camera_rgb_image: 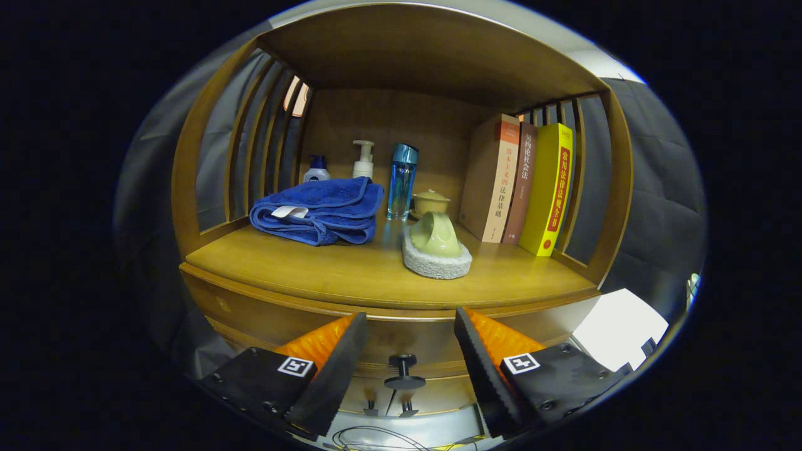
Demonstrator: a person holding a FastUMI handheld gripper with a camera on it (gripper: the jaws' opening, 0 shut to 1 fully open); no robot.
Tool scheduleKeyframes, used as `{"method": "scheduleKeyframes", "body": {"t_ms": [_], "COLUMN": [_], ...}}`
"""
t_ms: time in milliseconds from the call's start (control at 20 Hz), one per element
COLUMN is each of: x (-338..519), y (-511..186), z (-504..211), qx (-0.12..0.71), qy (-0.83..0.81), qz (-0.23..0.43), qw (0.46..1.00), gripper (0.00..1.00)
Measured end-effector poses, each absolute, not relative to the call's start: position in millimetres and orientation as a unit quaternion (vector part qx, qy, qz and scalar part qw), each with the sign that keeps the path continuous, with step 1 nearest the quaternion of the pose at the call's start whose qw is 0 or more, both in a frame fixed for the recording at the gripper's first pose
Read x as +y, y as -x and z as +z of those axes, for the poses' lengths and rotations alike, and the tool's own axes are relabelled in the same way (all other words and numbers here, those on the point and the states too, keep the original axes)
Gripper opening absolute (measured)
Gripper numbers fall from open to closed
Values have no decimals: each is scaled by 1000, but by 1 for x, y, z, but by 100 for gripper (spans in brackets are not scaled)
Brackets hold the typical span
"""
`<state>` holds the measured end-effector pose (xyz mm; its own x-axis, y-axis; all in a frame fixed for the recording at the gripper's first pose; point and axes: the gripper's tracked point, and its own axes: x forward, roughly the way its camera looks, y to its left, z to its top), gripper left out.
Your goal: Pull open the drawer, take out the items inside it, and place them on the countertop above the cabinet.
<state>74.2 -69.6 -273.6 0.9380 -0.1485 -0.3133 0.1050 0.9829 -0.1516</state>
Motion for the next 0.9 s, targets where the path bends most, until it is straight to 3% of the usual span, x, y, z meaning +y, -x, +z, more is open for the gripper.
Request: {"method": "scheduleKeyframes", "body": {"t_ms": [900], "x": [-47], "y": [-70], "z": [-103], "qx": [96], "qy": [69], "qz": [-29], "qw": [993], "gripper": [99]}}
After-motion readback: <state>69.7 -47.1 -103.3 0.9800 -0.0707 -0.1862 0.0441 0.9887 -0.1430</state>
